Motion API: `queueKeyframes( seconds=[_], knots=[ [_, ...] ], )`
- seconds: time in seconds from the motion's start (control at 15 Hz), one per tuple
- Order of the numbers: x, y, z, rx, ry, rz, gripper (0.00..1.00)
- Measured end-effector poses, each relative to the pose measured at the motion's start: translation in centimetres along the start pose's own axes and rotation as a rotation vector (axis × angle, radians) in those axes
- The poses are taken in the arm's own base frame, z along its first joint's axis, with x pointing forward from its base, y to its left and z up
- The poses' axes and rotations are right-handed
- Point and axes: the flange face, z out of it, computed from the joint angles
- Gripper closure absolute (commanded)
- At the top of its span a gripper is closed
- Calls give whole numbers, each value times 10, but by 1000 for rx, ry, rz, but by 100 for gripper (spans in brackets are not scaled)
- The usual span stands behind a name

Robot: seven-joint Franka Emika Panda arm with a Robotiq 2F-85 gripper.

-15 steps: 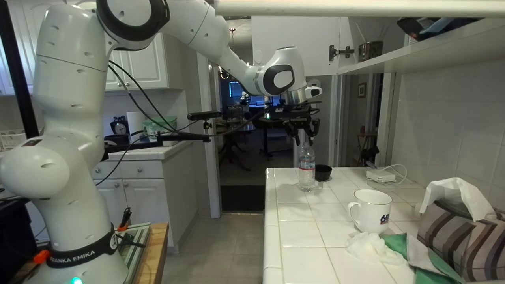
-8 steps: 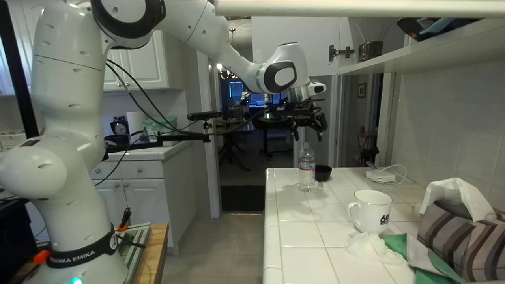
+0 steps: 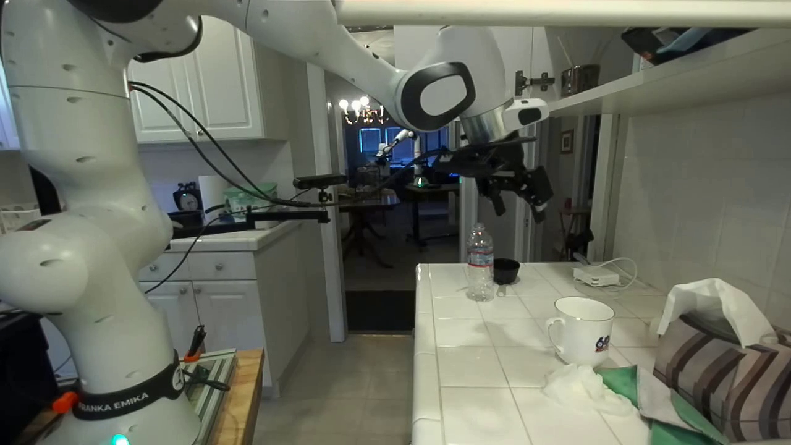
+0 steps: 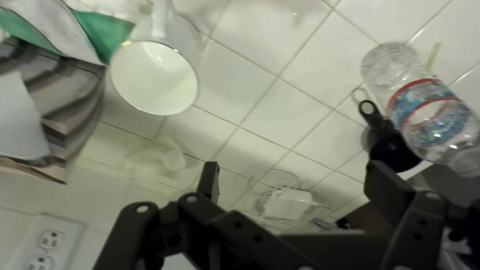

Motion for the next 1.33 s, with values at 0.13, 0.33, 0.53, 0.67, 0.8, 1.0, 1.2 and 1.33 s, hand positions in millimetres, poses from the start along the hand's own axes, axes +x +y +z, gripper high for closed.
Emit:
queueKeyframes(
  seconds=[0.13, 0.33, 0.53, 0.67, 0.8, 1.0, 1.2, 1.33],
  knots=[
    [-24, 42, 15, -48, 10, 105, 0],
    [-42, 93, 36, -148, 75, 224, 0],
    [-50, 131, 47, -261, 162, 306, 0],
    [-56, 157, 51, -336, 202, 367, 0],
    [-60, 183, 50, -415, 237, 423, 0],
    [-51, 209, 45, -530, 284, 515, 26],
    [-21, 200, 49, -628, 345, 564, 49],
    [1, 169, 64, -662, 359, 556, 64]
  ],
)
